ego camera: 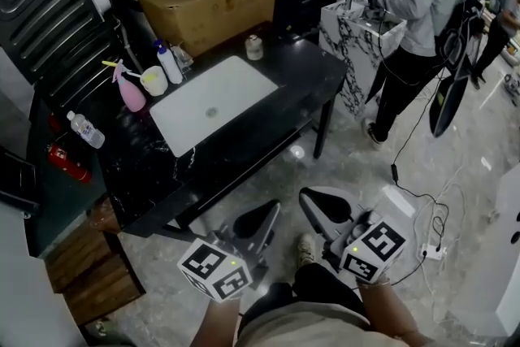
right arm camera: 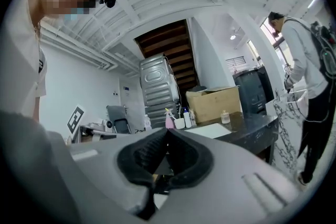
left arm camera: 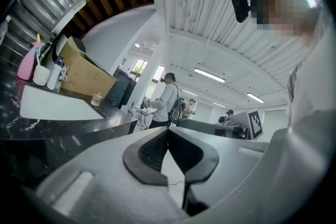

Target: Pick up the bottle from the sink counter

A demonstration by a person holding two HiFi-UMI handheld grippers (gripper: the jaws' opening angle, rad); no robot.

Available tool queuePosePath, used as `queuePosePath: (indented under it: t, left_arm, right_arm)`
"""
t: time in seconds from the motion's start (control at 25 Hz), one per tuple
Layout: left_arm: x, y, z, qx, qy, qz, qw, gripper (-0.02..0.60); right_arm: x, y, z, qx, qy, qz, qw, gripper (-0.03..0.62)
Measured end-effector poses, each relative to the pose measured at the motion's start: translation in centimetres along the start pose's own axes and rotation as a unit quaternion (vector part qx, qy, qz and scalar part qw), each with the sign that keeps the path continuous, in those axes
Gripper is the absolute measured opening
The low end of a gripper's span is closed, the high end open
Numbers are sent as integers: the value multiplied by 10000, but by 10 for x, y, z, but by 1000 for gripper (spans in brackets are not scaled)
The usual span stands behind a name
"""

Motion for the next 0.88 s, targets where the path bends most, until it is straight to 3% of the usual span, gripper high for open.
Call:
queuePosePath:
  t: [0.44,0.88]
  left_arm:
    - [55,-107,37,-25,-129,101,9999,5]
    - [78,-180,34,23,-86,216,9997,5]
  right_arm:
    - [-102,-60,22,200,-98,351,9991,2]
    - [-177,-76,38,147,-65,500,9986,2]
Point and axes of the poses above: the fingertips, and each gripper's own axes: y backward along the fingers, x to its left, z out of its top, the point moved 7 cm from there along y, backward along the fingers, and after that the axes turned 2 degrees about -x, right-handed, at the moved point
